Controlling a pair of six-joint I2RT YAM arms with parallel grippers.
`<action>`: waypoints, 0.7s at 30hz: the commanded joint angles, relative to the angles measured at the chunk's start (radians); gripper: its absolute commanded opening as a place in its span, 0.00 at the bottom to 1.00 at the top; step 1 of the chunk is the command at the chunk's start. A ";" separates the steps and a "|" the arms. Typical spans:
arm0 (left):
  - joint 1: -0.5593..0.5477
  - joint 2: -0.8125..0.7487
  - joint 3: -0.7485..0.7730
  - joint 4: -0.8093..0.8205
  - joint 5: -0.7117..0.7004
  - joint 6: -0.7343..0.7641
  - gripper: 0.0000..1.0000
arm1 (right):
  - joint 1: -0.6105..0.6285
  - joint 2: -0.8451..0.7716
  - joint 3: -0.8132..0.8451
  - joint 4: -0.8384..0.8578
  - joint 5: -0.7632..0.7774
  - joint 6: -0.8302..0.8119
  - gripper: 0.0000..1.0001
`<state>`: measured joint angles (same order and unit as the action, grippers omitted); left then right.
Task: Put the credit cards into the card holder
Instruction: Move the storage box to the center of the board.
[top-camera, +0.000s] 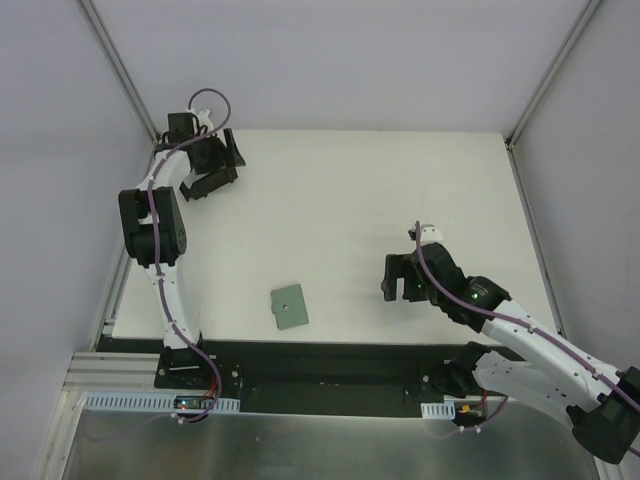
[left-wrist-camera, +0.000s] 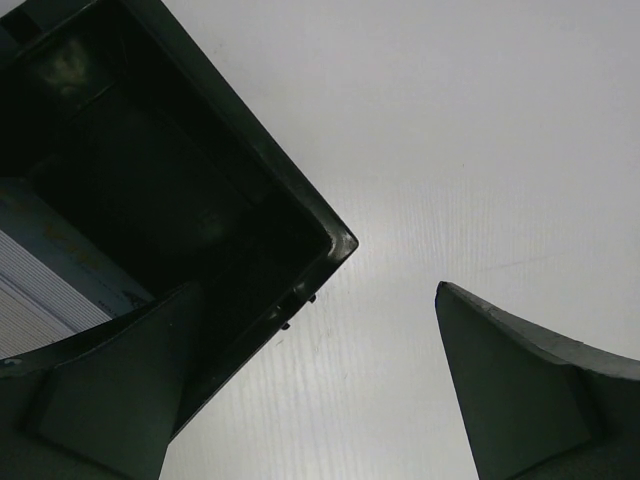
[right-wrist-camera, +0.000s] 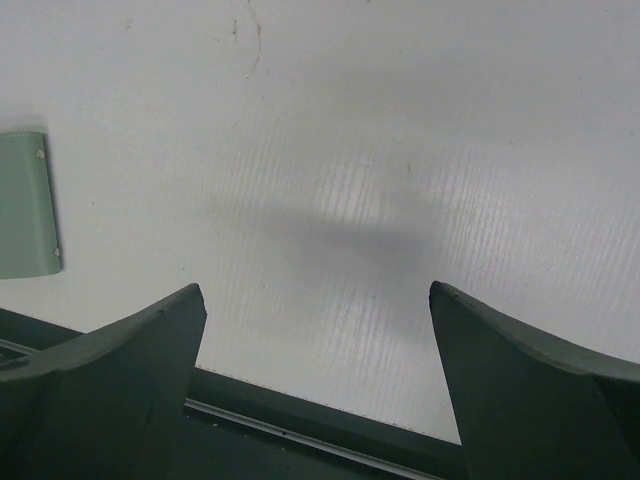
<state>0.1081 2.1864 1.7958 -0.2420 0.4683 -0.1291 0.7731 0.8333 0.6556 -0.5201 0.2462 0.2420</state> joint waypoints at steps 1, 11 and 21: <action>-0.041 -0.027 -0.050 -0.005 0.030 0.011 0.99 | 0.000 -0.002 -0.014 0.008 0.002 0.010 0.96; -0.143 -0.088 -0.136 -0.005 0.036 -0.010 0.99 | 0.000 -0.014 -0.036 0.020 0.007 0.043 0.96; -0.298 -0.168 -0.236 -0.005 0.015 -0.119 0.99 | 0.000 -0.072 -0.079 0.017 0.028 0.097 0.96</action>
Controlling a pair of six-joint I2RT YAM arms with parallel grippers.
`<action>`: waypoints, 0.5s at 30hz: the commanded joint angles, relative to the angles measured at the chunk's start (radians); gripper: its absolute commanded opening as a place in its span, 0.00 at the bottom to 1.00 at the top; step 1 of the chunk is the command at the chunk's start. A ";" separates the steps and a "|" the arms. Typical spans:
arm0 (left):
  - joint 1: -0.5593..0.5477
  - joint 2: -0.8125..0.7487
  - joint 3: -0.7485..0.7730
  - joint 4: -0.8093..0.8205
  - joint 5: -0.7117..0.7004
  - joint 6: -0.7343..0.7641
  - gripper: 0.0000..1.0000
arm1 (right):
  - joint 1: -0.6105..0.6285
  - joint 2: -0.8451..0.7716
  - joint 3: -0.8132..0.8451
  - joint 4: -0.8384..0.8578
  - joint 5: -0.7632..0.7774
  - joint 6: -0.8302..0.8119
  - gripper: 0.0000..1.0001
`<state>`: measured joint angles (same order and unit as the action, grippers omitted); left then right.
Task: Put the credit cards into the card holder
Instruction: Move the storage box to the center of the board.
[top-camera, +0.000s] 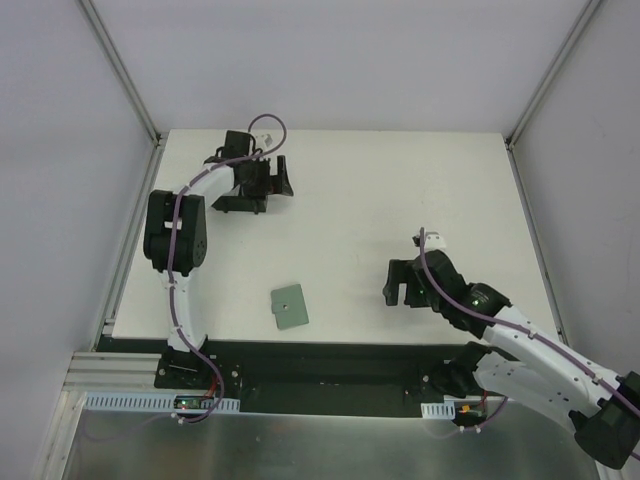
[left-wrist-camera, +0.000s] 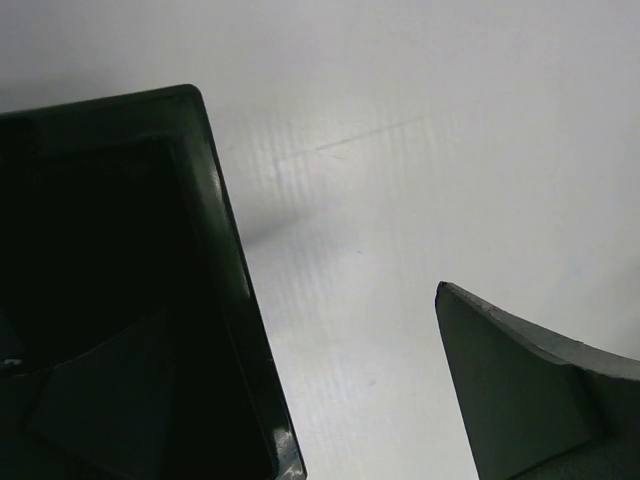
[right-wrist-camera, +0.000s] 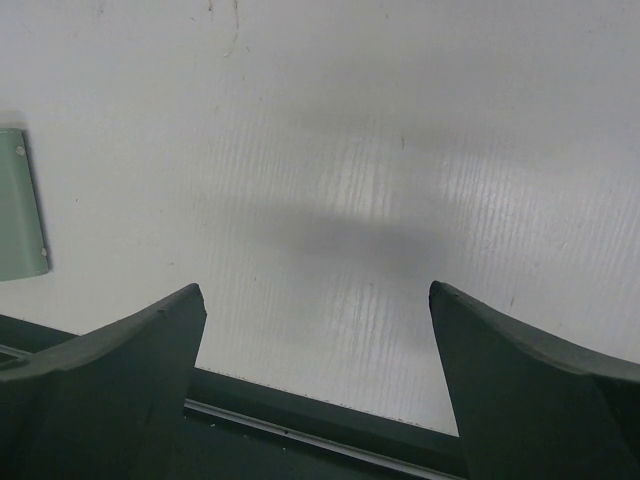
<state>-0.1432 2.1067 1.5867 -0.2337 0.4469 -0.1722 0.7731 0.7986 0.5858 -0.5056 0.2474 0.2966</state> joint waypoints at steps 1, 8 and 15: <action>-0.062 -0.097 -0.037 -0.013 0.045 -0.084 0.99 | 0.000 -0.047 -0.015 0.001 0.035 0.048 0.96; -0.186 -0.160 -0.111 0.004 0.039 -0.180 0.99 | -0.001 -0.120 -0.070 -0.024 0.111 0.147 0.96; -0.311 -0.203 -0.142 0.031 0.041 -0.277 0.99 | -0.003 -0.196 -0.112 -0.056 0.156 0.207 0.96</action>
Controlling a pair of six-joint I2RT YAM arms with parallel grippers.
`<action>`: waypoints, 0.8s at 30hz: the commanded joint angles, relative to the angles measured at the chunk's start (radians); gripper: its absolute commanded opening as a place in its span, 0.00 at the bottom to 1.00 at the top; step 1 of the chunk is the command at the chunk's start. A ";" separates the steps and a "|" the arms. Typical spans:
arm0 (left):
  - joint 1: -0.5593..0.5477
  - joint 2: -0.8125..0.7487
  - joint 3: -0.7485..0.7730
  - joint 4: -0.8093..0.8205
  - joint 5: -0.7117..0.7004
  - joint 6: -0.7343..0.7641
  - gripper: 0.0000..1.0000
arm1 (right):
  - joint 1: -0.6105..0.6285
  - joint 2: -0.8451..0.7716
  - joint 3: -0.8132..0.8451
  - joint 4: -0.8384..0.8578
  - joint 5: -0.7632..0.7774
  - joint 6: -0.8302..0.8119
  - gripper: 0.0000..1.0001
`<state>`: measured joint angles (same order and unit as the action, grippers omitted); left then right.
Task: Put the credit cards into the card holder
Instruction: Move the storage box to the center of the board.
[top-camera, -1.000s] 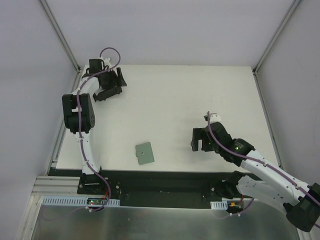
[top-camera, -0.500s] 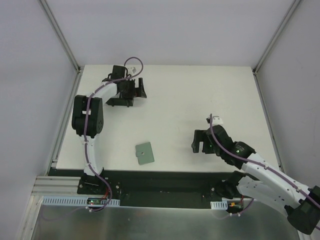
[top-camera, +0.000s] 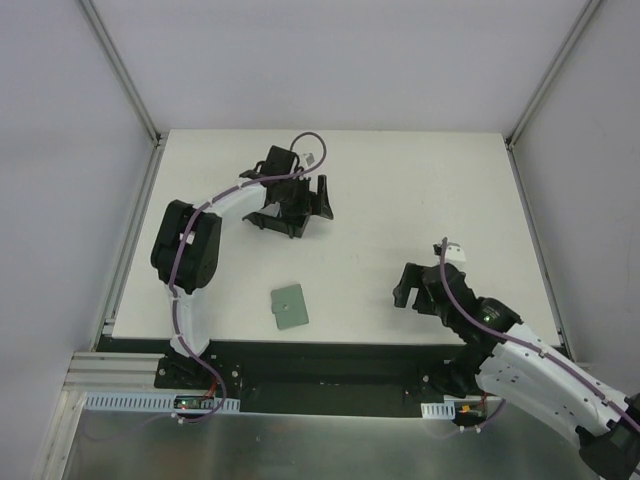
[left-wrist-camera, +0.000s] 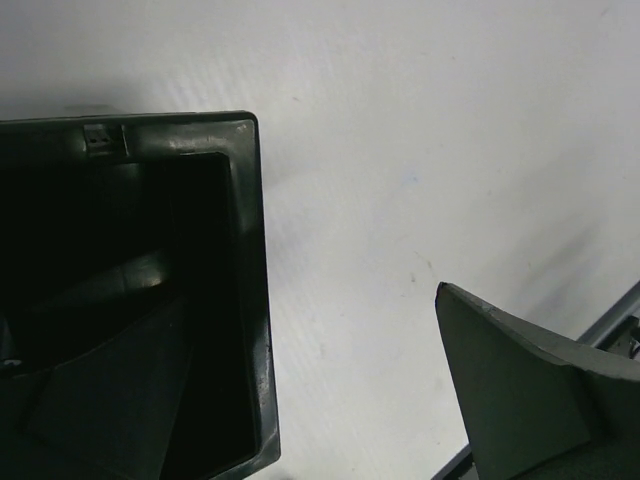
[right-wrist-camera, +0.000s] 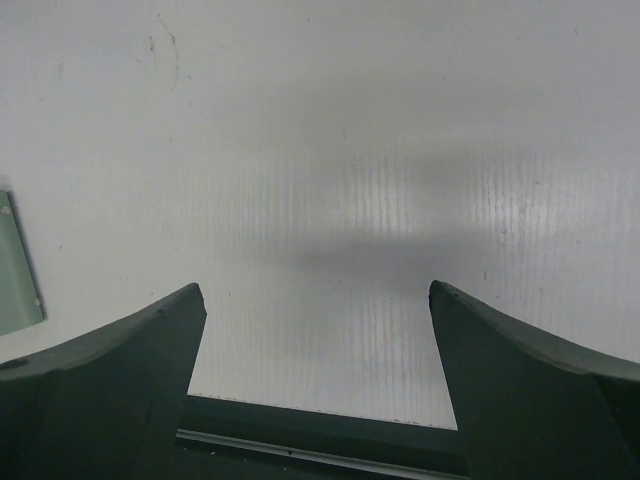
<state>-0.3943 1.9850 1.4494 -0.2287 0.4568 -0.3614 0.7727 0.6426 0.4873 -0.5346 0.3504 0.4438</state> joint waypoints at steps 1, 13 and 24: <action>-0.073 -0.084 -0.004 0.029 0.031 -0.100 0.99 | -0.003 -0.052 -0.016 -0.033 0.053 0.064 0.96; -0.137 -0.172 0.005 0.029 0.034 -0.103 0.99 | -0.001 -0.095 -0.042 -0.001 0.035 0.119 0.96; -0.121 -0.383 -0.024 -0.058 -0.130 -0.025 0.99 | -0.003 0.147 0.097 0.096 -0.008 0.105 0.96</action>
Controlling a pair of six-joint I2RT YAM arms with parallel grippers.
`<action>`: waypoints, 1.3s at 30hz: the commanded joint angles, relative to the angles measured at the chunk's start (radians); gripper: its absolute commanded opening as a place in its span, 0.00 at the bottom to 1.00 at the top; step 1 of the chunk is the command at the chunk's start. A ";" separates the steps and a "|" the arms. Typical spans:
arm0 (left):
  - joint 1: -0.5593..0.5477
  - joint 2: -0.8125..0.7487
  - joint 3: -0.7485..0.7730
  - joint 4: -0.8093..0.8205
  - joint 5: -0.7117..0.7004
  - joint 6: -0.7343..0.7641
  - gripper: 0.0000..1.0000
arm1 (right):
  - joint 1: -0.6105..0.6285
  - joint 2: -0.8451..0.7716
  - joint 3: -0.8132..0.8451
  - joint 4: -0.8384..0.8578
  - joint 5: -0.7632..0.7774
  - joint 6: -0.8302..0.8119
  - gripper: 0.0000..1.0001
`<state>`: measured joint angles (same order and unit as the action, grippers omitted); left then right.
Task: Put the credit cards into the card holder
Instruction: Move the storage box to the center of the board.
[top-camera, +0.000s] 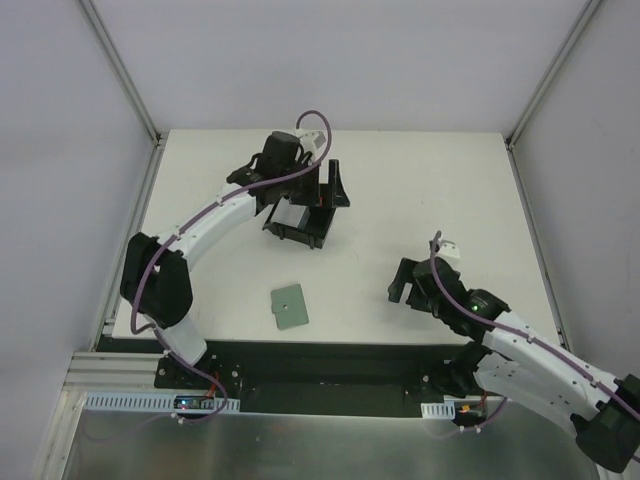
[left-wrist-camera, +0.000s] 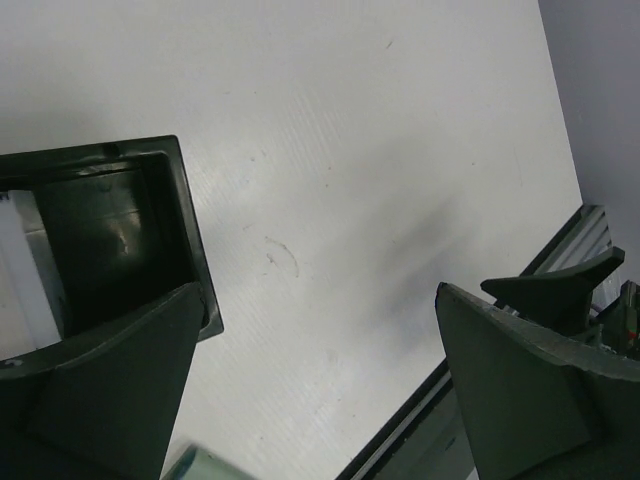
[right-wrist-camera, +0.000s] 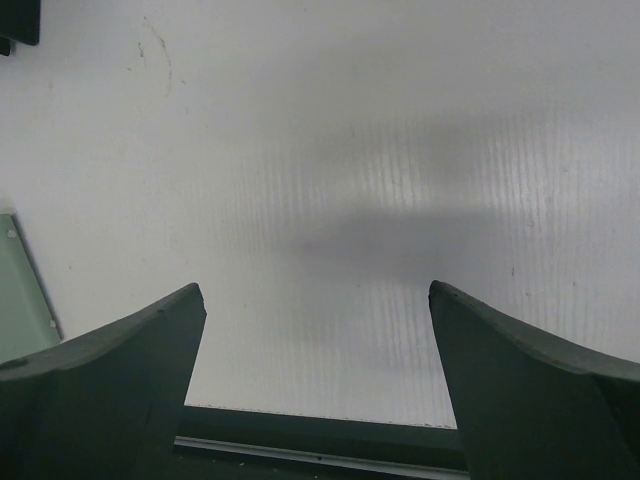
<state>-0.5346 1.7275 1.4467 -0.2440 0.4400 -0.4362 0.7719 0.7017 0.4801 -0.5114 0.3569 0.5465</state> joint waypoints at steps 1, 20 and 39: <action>0.028 -0.159 -0.051 -0.043 -0.157 0.047 0.99 | -0.002 0.117 0.129 0.086 -0.021 -0.009 0.96; 0.208 -0.736 -0.712 -0.058 -0.396 -0.065 0.99 | -0.020 1.027 0.873 0.114 -0.177 -0.066 0.96; 0.211 -0.795 -0.798 -0.103 -0.327 -0.045 0.99 | -0.112 1.199 0.973 0.065 -0.156 -0.270 0.98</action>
<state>-0.3298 0.9447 0.6540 -0.3435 0.0776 -0.4831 0.6975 1.9125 1.4380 -0.4232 0.1890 0.3485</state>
